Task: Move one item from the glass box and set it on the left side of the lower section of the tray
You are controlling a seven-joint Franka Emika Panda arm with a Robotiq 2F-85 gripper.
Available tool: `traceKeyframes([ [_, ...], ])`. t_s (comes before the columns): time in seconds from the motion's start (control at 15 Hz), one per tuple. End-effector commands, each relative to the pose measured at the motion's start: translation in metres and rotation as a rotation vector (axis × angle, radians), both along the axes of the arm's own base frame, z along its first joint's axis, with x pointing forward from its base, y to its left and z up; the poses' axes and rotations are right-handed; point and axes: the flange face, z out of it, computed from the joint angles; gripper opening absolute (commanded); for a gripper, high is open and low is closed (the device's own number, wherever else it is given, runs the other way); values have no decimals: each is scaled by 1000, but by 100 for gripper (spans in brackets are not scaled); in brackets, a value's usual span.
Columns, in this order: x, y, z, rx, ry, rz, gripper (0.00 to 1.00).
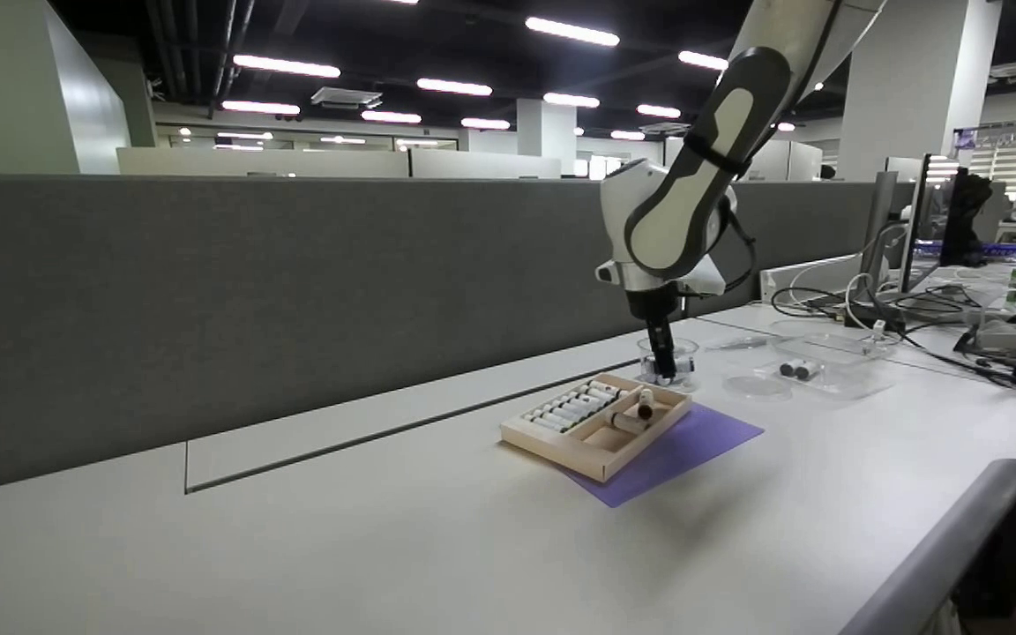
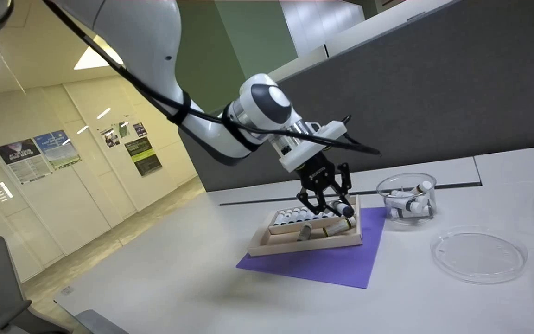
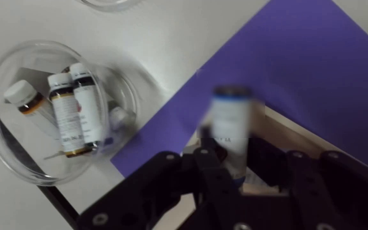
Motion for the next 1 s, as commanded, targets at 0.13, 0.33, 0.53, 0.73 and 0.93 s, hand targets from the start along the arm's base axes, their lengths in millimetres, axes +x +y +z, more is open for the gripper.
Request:
traceKeyframes([
  [0.13,4,57,-14,55,52,-99,5],
  [0.33,2,77,-13,106,76,-129,5],
  [0.53,0,86,-11,136,101,-154,5],
  [0.73,-1,88,-16,174,94,-199,5],
  [0.93,-2,86,-23,190,81,-240,5],
])
